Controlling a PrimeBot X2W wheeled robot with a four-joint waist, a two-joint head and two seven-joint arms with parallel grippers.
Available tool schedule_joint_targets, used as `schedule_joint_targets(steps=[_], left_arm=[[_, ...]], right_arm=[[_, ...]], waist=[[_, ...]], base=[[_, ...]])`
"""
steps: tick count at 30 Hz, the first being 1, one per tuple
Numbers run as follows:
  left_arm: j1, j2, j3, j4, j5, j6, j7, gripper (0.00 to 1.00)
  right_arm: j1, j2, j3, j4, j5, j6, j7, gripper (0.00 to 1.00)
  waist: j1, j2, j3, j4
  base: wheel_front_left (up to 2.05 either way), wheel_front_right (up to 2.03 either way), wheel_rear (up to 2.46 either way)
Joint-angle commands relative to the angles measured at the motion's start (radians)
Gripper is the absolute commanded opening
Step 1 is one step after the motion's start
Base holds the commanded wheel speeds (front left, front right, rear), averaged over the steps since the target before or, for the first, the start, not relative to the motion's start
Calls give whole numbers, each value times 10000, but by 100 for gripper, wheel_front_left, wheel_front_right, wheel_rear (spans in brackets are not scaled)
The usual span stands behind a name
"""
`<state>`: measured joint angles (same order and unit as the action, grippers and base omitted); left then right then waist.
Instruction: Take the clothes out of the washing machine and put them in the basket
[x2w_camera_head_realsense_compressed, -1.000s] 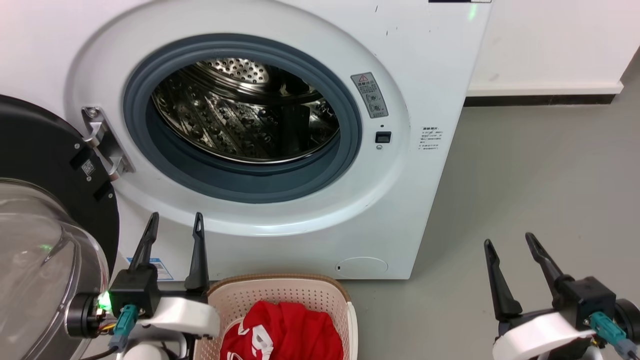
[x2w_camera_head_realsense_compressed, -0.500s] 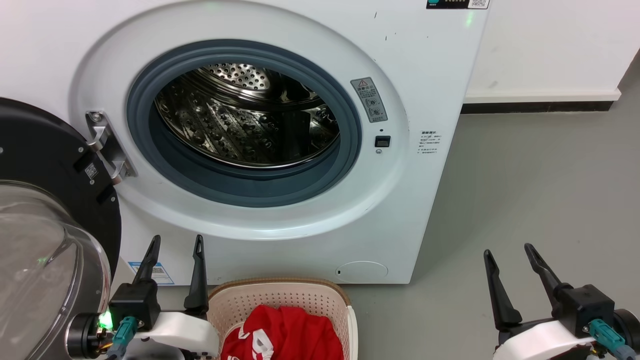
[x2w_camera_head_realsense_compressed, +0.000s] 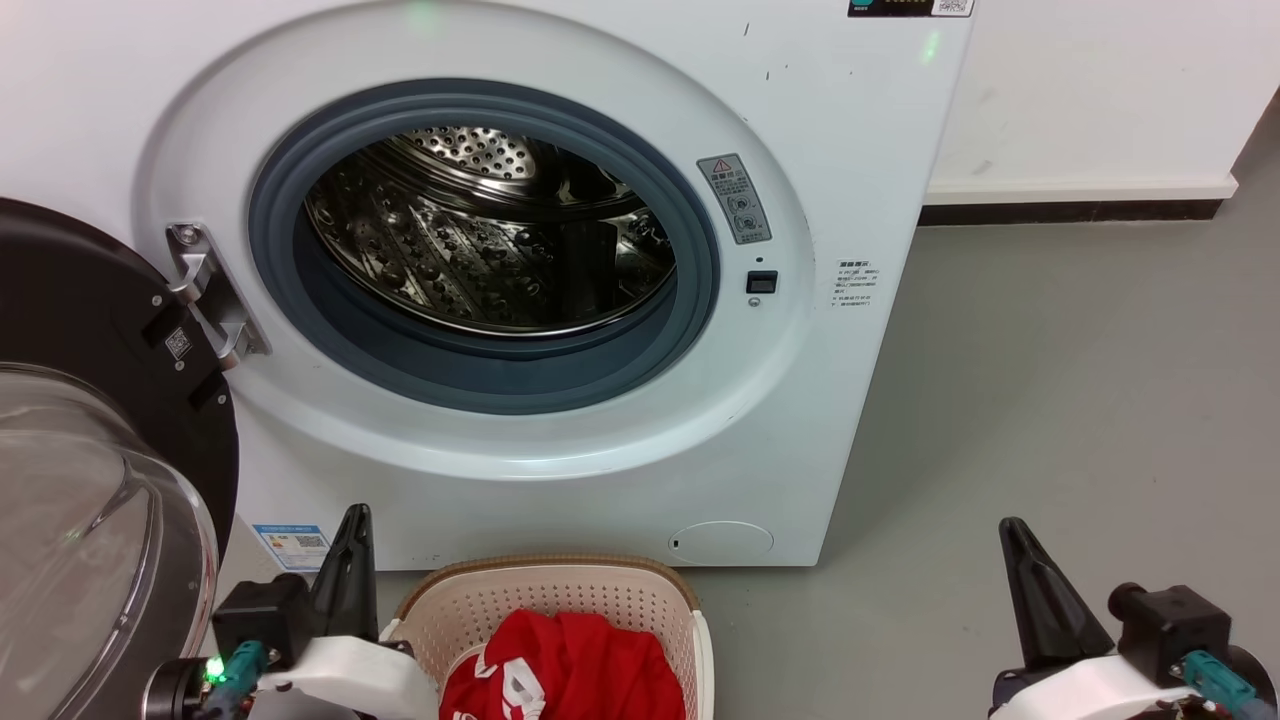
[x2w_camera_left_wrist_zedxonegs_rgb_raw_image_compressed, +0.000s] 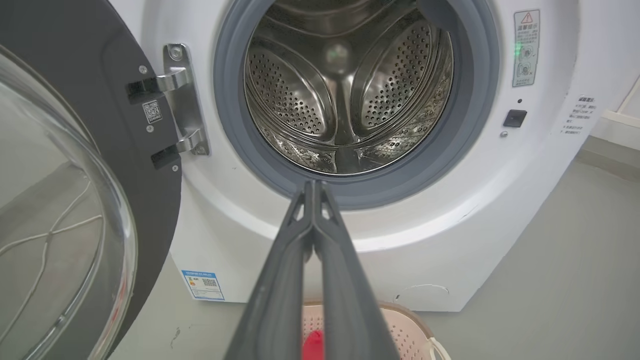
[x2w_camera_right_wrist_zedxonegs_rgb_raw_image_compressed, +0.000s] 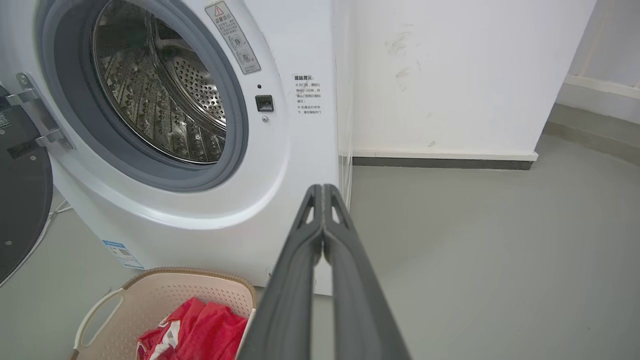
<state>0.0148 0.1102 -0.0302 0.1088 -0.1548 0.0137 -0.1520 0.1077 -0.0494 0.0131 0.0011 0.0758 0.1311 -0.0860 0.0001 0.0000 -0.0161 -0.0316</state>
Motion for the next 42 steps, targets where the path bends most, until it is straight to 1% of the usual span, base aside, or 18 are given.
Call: schedule_joint_targets(steps=[1, 9, 19, 30, 42], left_arm=[[-288, 8, 127, -57, -463, -53, 101, 0], [-357, -58, 228, 42, -2069, -211, 352, 0], [-462, -131, 366, 187, -3844, -388, 644, 0], [-606, -204, 539, 364, -5565, -563, 962, 0], [-742, -281, 706, 547, -7223, -727, 1280, 0]], right_arm=[[-148, -37, 2, -126, 551, 0, 17, 0], [-445, -166, -17, 214, 2361, -1, 152, 0], [-712, -258, -45, 530, 4327, -1, 297, 0], [-949, -322, -107, 822, 6209, -1, 457, 0], [-1194, -364, -194, 1108, 8007, -2, 640, 0]], waist=[[0, 0, 2, 7], [0, 0, 14, 27], [0, 0, 30, 52], [0, 0, 48, 80], [0, 0, 67, 111]], base=[[0, 0, 0], [0, 0, 0], [0, 0, 0], [0, 0, 0], [0, 0, 0]])
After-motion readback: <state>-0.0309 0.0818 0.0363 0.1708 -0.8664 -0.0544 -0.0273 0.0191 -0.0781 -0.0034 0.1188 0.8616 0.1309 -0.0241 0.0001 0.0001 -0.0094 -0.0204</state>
